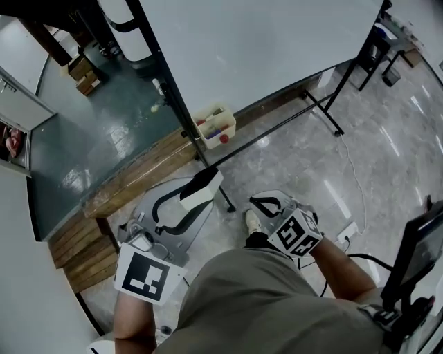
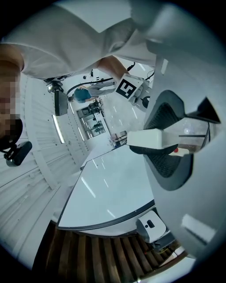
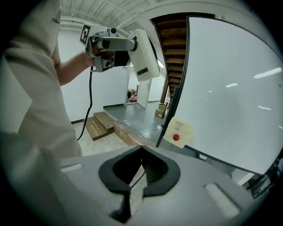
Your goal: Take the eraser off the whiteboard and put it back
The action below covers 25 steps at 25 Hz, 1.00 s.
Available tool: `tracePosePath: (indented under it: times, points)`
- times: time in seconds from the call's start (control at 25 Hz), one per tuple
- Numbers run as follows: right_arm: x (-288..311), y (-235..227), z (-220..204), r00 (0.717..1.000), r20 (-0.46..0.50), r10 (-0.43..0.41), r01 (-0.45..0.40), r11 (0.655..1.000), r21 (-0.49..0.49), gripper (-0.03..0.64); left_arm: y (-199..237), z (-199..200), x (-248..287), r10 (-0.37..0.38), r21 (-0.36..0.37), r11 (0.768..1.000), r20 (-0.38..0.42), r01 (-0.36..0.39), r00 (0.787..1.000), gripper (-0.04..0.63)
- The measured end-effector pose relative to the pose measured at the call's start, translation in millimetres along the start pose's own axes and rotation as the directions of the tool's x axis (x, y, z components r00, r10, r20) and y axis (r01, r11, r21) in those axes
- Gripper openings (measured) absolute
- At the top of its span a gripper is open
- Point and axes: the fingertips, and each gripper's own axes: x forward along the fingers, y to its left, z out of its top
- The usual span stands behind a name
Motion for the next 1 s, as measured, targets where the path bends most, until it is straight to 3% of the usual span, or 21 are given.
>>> tracePosePath:
  times: [0.4,1.0]
  points:
    - [8.2,-54.7,-16.9,1.000,-0.005,-0.011,0.011,0.999,0.039,0.002,32.9,-15.0,63.2,-0.007,-0.016,1.000,-0.022,0.007,1.000,0.160]
    - [20.3,-130.3,-42.6,1.000,-0.008,-0.016,0.017,0.997,0.077,0.002,71.4,-70.6,144.0,-0.006,-0.084,0.996,-0.122,-0.004,0.993,0.158]
